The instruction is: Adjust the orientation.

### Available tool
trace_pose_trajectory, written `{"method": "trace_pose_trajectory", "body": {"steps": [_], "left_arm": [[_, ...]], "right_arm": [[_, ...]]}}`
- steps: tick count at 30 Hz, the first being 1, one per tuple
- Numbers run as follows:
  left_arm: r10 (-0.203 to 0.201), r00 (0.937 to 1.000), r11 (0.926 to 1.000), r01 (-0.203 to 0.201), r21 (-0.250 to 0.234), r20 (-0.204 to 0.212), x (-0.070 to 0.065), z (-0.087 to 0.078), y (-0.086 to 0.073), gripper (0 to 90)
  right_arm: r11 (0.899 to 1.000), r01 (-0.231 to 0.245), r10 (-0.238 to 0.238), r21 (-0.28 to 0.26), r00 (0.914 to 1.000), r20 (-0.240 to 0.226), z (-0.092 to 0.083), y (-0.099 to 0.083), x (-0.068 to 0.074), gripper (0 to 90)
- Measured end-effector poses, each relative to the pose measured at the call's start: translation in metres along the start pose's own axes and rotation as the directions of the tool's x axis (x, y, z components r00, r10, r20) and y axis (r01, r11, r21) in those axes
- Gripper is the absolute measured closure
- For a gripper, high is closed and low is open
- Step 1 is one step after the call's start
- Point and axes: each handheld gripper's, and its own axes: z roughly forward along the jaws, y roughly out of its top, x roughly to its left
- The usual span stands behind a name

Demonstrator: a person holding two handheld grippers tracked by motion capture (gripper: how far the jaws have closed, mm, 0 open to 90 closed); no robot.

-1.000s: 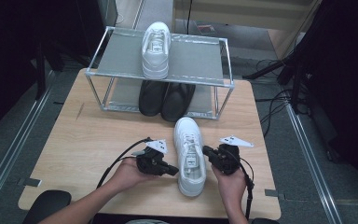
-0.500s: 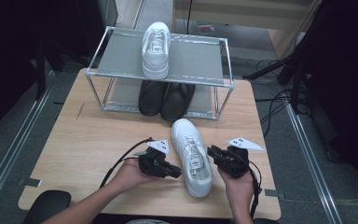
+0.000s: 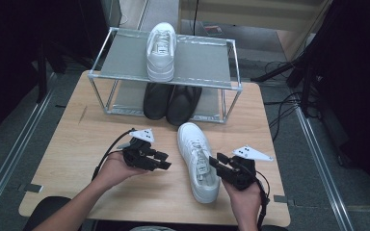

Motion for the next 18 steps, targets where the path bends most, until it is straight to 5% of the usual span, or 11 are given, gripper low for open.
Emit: {"method": "trace_pose_trajectory", "body": {"steps": [5, 15, 18], "left_arm": [[-0.021, 0.9997, 0.9997, 0.021, -0.013, -0.014, 0.007, -0.006, -0.001, 56.7], [-0.045, 0.9988, 0.9983, 0.045, -0.037, -0.020, 0.014, -0.009, -0.002, 56.5], [-0.047, 0.9986, 0.9981, 0.046, -0.042, -0.024, 0.015, -0.011, -0.002, 56.5]], "right_arm": [[0.997, 0.046, -0.049, 0.063, 0.9981, 0.037, 0.020, -0.004, 0.001, 59.8], [0.993, 0.057, -0.061, 0.101, 0.9975, 0.037, 0.042, 0.001, -0.007, 53.4], [0.993, 0.045, -0.052, 0.113, 0.9969, 0.059, 0.048, 0.000, -0.011, 58.8]]}}
